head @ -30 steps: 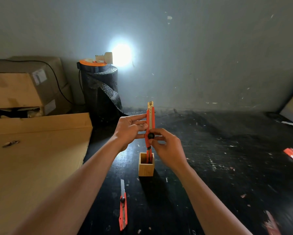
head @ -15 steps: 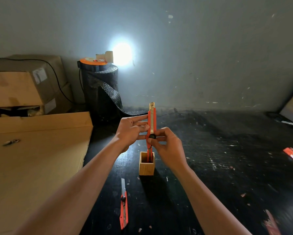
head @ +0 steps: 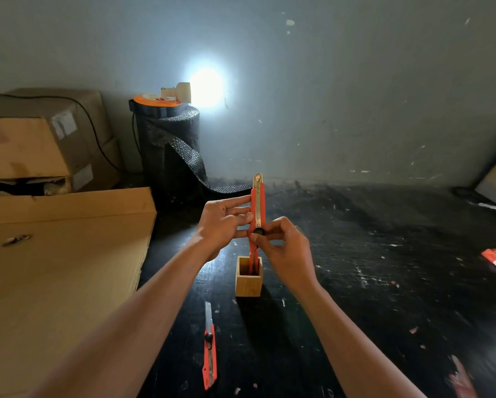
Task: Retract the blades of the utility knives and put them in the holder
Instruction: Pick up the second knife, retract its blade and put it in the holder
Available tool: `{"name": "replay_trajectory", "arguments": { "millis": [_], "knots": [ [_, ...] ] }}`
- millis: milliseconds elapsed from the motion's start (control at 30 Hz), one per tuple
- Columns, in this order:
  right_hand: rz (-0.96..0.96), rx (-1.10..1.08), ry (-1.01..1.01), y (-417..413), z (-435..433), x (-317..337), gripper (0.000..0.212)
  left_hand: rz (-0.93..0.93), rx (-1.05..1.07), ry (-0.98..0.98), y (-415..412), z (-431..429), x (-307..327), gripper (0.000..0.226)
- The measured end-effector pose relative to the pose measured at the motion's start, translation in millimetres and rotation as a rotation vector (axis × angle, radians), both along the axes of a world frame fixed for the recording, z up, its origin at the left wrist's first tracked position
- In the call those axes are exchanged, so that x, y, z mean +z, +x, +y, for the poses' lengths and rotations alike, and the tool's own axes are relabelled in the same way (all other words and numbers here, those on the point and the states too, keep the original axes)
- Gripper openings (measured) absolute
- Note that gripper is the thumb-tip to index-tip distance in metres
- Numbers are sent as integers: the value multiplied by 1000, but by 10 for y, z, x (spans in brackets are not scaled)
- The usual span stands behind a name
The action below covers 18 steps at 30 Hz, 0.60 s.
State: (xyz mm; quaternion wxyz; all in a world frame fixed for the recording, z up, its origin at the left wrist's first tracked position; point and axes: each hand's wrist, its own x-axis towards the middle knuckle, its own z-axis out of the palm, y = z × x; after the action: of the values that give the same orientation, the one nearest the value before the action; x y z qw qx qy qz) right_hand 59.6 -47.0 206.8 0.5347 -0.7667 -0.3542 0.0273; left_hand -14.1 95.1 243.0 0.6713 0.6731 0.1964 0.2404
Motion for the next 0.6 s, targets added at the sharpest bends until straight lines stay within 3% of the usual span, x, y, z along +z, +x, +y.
{"name": "replay_trajectory", "arguments": {
  "millis": [200, 400, 600],
  "knots": [
    [73, 9, 3, 72, 66, -12, 20, 14, -19, 2, 10, 46, -58, 42],
    [90, 28, 12, 329, 250, 18, 40, 12, -83, -49, 44, 84, -273, 42],
    [121, 71, -34, 558, 387, -154, 29, 95, 18, -18, 204, 260, -669, 34]
  ]
}}
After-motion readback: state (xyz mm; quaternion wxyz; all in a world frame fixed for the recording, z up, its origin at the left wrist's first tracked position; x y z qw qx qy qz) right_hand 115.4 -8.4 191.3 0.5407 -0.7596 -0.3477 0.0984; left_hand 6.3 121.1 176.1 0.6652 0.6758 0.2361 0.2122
